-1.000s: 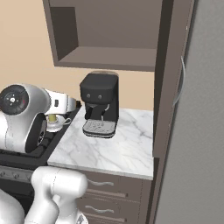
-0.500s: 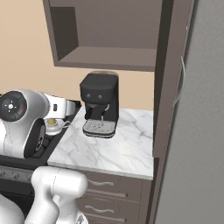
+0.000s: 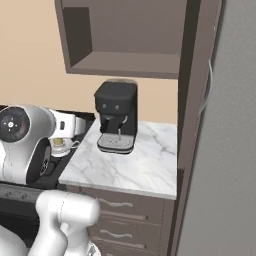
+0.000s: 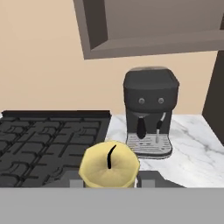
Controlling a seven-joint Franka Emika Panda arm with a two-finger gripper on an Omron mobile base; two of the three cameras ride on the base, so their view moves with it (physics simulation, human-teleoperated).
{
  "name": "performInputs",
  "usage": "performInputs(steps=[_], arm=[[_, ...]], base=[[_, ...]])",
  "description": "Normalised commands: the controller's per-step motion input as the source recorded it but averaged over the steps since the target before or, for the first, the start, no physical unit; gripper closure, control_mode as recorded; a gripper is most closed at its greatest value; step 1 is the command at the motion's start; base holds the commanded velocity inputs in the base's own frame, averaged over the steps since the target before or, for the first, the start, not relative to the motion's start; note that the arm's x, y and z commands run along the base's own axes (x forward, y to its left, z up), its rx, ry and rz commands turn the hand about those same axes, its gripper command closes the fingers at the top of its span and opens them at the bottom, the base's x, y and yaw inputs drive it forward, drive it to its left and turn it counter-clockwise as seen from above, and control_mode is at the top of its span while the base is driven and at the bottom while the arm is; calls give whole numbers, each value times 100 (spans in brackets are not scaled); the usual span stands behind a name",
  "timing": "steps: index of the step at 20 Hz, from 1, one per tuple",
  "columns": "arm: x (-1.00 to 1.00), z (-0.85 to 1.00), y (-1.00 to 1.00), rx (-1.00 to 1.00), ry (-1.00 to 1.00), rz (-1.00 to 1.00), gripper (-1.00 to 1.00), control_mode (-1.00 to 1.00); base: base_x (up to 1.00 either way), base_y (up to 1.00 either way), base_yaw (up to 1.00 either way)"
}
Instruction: Get the candle and the liquor from the cabinet and move them to the dining counter.
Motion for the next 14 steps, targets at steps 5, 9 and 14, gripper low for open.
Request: performInputs(steps=[5, 9, 14], arm=[[0, 0, 0, 0, 0, 0, 100, 100], [0, 0, 0, 0, 0, 0, 100, 100], [0, 0, 0, 0, 0, 0, 100, 100]], base=[[-54, 62, 0], [-34, 76, -3], [-19, 86, -10]])
